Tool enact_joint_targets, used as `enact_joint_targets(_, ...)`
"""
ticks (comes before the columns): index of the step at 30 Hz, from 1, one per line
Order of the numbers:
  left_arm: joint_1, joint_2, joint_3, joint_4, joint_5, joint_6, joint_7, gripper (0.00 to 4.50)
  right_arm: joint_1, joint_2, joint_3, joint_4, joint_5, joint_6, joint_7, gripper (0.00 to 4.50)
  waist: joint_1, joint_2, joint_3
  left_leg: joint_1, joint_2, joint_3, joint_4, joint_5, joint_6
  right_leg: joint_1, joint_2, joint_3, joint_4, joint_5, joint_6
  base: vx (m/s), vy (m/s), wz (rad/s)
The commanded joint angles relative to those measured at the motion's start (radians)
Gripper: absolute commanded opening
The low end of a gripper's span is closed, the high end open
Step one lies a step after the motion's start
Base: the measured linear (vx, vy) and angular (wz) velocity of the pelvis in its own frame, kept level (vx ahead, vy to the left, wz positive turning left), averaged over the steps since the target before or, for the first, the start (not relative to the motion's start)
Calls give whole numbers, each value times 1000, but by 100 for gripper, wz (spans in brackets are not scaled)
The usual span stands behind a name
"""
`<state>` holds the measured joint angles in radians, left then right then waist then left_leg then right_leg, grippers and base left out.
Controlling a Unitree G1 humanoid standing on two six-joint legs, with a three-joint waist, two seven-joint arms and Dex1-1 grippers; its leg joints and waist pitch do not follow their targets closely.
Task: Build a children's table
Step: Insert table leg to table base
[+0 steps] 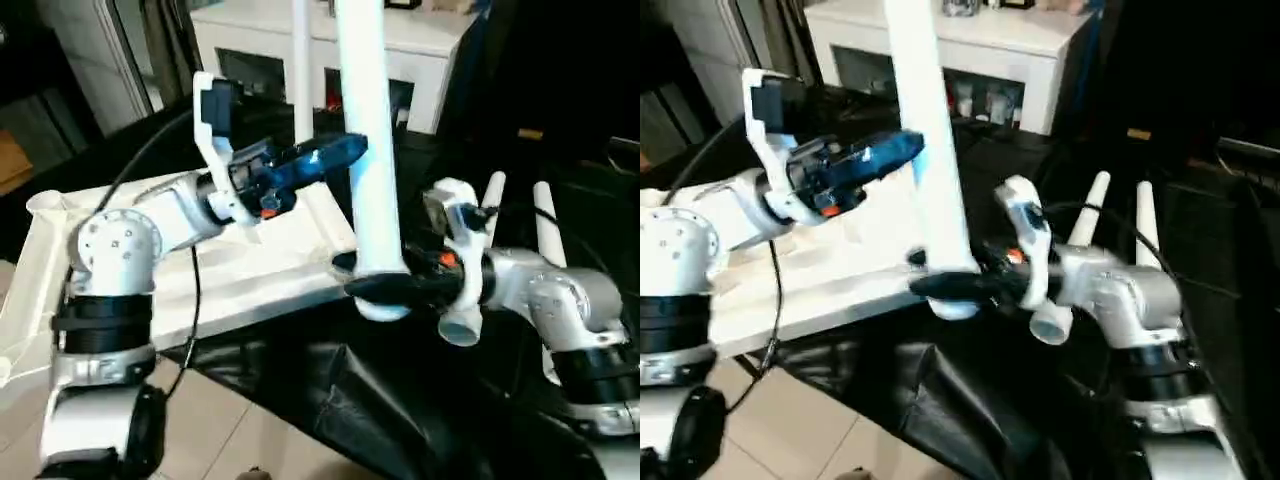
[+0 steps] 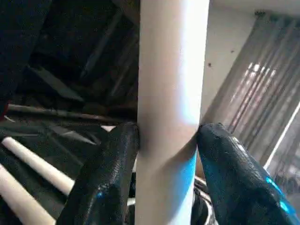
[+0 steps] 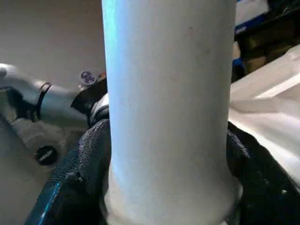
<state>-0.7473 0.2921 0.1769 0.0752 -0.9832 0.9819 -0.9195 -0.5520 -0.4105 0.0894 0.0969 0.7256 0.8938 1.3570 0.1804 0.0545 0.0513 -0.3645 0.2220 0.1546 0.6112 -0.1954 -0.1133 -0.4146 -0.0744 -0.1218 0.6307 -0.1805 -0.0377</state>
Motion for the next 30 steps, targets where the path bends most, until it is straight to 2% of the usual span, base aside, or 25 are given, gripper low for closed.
enact_joint_targets(1,-21,3,-9,9,9,10,-5,198,-18,-13,17,3,4,8,30,276,5,2,-78,-5,-3,5,-56,-115,32,70,-56,48,-99,-322,-70,0,0,0)
enact_joint_targets(7,-28,-24,-25,17,1,28,31,180,-53,-19,53,50,-55,-28,19,276,10,-1,-81,-8,-2,5,-54,-102,33,69,-56,48,-93,-291,-83,0,0,0)
enact_joint_targets(8,-30,-25,-32,34,10,34,47,215,-56,-20,66,54,-70,-41,15,276,11,-1,-81,-7,-1,5,-54,-98,33,67,-55,49,-91,-281,-85,0,0,0)
enact_joint_targets(10,-30,-33,-29,53,13,36,65,249,-60,-19,81,52,-89,-53,5,276,16,-3,-83,-9,-1,4,-54,-84,33,68,-56,50,-88,-261,-86,0,0,0)
enact_joint_targets(13,-30,-43,-20,53,18,26,87,278,-65,-21,100,49,-111,-68,0,276,19,-5,-87,-11,1,3,-52,-68,31,71,-57,51,-81,-216,-98,0,0,0)
enact_joint_targets(16,-22,-43,-26,37,34,-3,86,283,-79,-10,109,67,-129,-86,-9,276,19,-3,-86,-11,0,4,-52,-73,35,70,-58,51,-80,-193,-107,0,0,0)
enact_joint_targets(20,-22,-43,-13,47,39,-18,100,283,-91,1,106,84,-137,-97,-19,276,18,-6,-84,-11,0,5,-53,-84,35,70,-58,52,-83,-217,-104,0,0,0)
enact_joint_targets(21,-27,-46,-3,60,40,-22,119,254,-93,3,103,86,-137,-98,-21,276,18,-4,-82,-10,0,5,-54,-91,34,69,-58,51,-86,-234,-100,0,0,0)
enact_joint_targets(22,-36,-52,16,81,42,-28,154,247,-93,5,100,87,-138,-103,-22,276,18,-8,-83,-10,0,5,-54,-93,32,70,-58,52,-85,-237,-96,0,0,0)
enact_joint_targets(24,-41,-55,28,95,42,-29,174,247,-93,5,99,88,-142,-108,-23,276,19,-8,-82,-11,0,6,-54,-93,32,69,-59,51,-87,-247,-92,0,0,0)
enact_joint_targets(26,-41,-56,32,102,47,-34,186,212,-94,7,100,92,-151,-122,-27,276,20,-9,-82,-11,0,5,-54,-87,32,69,-59,52,-86,-256,-81,0,0,0)
enact_joint_targets(28,-42,-64,44,113,72,-74,227,205,-99,13,115,101,-198,-182,-52,276,20,-9,-82,-11,-1,5,-54,-93,28,68,-60,51,-89,-266,-74,0,0,0)
enact_joint_targets(30,-43,-68,48,116,83,-91,253,201,-99,17,112,101,-191,-179,-52,276,19,-9,-83,-12,0,5,-54,-82,32,69,-59,52,-87,-251,-78,0,0,0)
